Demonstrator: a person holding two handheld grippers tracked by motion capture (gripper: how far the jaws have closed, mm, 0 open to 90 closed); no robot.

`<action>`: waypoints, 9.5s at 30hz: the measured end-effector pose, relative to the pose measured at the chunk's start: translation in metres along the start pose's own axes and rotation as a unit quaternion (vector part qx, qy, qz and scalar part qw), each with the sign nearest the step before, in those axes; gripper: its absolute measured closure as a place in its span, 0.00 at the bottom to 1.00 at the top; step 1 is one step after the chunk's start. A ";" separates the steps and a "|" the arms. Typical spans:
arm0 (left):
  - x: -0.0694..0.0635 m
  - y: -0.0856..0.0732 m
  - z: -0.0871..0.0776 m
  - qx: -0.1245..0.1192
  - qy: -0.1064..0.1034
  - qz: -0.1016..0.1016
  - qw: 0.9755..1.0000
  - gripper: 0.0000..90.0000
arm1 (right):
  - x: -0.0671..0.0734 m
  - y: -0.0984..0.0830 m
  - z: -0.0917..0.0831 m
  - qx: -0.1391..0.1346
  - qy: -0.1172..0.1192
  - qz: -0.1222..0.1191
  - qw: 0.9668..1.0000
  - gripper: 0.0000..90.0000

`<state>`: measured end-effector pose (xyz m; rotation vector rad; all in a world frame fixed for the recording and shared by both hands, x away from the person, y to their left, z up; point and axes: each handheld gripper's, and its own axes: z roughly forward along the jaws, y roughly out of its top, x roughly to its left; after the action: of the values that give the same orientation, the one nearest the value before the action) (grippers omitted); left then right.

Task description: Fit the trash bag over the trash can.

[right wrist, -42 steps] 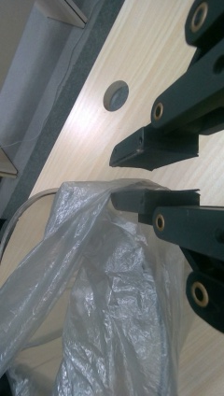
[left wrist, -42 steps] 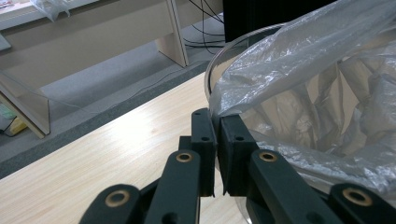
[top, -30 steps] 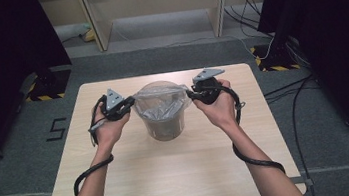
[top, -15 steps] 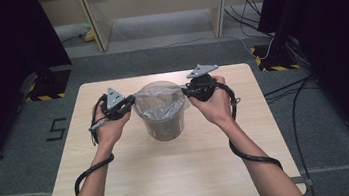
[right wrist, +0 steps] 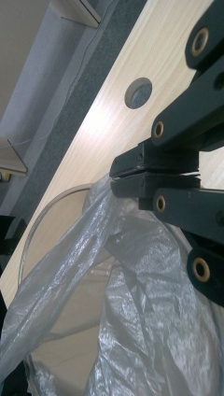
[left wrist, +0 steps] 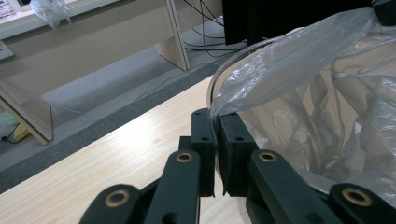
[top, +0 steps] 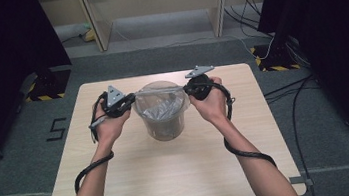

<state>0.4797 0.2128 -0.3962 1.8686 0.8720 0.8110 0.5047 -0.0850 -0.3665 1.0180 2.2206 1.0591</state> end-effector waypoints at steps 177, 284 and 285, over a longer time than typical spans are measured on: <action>0.016 0.020 0.039 0.019 -0.005 -0.034 0.999 0.94 | -0.022 0.031 0.049 -0.004 0.045 -0.003 0.999 1.00; 0.023 0.043 0.078 0.042 -0.033 -0.023 0.998 1.00 | -0.031 0.040 0.066 0.014 0.036 -0.028 0.999 0.92; 0.023 0.043 0.078 0.042 -0.032 -0.023 0.998 1.00 | -0.032 0.041 0.065 0.007 0.034 -0.027 0.999 0.88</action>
<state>0.5655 0.1819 -0.3832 1.9310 0.9171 0.6917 0.5848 -0.0630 -0.3684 0.9353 2.3007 1.0705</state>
